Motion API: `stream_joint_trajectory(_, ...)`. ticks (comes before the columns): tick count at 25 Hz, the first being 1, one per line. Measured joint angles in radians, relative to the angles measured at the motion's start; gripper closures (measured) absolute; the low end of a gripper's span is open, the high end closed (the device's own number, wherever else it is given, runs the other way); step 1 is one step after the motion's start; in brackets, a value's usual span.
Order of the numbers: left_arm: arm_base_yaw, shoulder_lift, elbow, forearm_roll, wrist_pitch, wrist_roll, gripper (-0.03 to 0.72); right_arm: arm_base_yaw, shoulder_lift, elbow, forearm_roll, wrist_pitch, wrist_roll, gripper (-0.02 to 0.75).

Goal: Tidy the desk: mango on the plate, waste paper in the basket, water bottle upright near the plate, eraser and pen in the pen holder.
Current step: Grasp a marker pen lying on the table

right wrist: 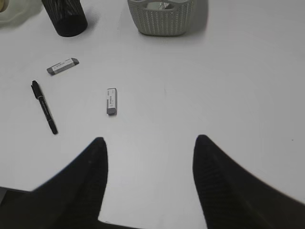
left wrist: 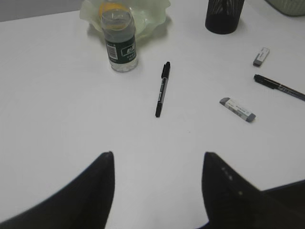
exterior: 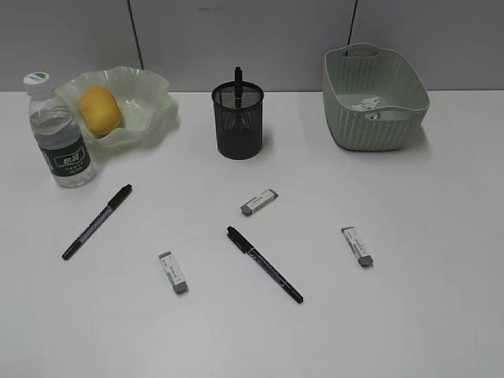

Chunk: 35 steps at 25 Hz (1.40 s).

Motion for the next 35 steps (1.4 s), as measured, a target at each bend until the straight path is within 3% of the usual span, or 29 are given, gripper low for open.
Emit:
stream_joint_trajectory(6,0.0,0.242,-0.036,0.001,-0.182,0.0,0.244,0.0,0.0,0.0,-0.007,-0.006,0.0,0.281)
stream_joint_trajectory(12,0.0,0.646,-0.12,-0.056,-0.299,0.061,0.244,0.0,0.0,0.0,-0.008,-0.007,0.0,0.281)
stream_joint_trajectory(22,-0.033,1.254,-0.449,-0.067,-0.266,0.137,0.244,0.0,0.0,0.0,-0.015,-0.008,0.0,0.281)
stream_joint_trajectory(27,-0.094,1.473,-0.615,-0.055,-0.245,0.144,0.244,0.0,0.0,0.0,-0.015,-0.009,0.0,0.281)
stream_joint_trajectory(35,-0.098,1.774,-0.817,-0.054,-0.15,0.144,0.243,0.0,0.0,0.0,-0.017,-0.01,0.0,0.281)
